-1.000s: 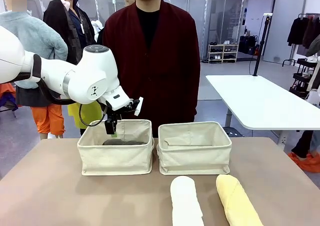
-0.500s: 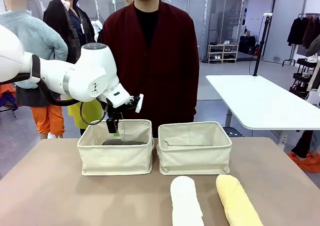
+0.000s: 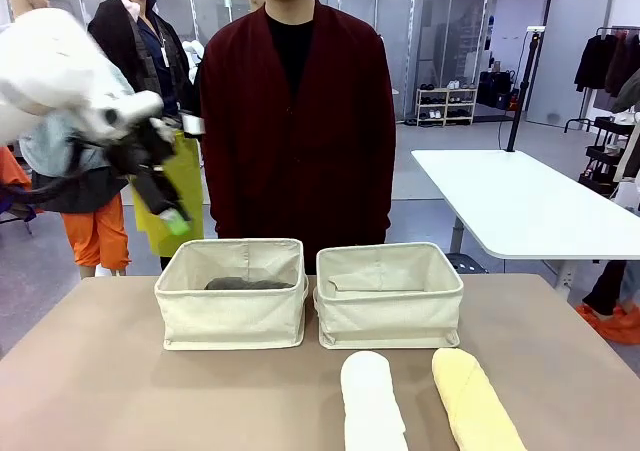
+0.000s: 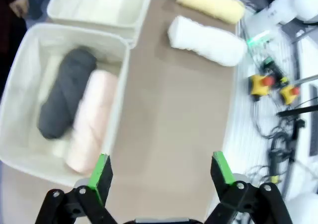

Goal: Divide the towels into two baskets.
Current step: Pick up one hotel-folded towel from the bottom of the table and place it in the Fabric basket indicated by the person.

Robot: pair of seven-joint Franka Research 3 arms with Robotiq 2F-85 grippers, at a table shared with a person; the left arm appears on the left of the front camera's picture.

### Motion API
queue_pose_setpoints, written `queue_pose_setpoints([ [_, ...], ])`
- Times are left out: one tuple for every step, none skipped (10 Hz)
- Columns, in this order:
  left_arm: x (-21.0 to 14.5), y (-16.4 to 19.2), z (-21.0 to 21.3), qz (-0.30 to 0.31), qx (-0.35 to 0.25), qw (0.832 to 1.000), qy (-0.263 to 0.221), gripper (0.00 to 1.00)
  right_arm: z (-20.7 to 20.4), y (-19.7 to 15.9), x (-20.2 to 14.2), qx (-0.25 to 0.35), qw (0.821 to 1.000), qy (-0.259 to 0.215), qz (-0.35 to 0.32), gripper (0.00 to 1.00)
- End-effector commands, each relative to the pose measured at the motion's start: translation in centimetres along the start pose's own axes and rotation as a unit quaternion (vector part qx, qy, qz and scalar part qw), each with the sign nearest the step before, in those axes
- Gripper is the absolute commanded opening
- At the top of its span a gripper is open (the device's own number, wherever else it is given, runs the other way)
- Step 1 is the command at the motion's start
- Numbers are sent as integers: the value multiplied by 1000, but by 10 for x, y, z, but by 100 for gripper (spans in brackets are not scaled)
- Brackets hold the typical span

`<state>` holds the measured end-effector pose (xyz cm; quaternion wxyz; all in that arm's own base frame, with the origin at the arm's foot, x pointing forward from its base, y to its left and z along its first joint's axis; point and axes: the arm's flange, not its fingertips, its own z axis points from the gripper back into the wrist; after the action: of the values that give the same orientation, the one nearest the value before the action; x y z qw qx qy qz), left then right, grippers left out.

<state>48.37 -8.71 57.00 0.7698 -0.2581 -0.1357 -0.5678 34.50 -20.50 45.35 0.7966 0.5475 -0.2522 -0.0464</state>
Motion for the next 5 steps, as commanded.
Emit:
queue_pose_setpoints([
  [-70, 6, 19, 106, -24, 990, -92, 100, 2, 2, -2, 3, 1000, 2, 4, 100],
  [-110, 2, 28, 145, -30, 977, -152, 100, 2, 2, -2, 3, 1000, 2, 4, 100],
  [-158, -6, 33, 186, -51, 961, -200, 100, 2, 2, -2, 3, 1000, 2, 4, 100],
  [-201, -10, 36, 229, -56, 943, -233, 100, 2, 2, -2, 3, 1000, 2, 4, 100],
  [-247, -13, 39, 268, -63, 923, -270, 100, 2, 2, -2, 3, 1000, 2, 4, 100],
])
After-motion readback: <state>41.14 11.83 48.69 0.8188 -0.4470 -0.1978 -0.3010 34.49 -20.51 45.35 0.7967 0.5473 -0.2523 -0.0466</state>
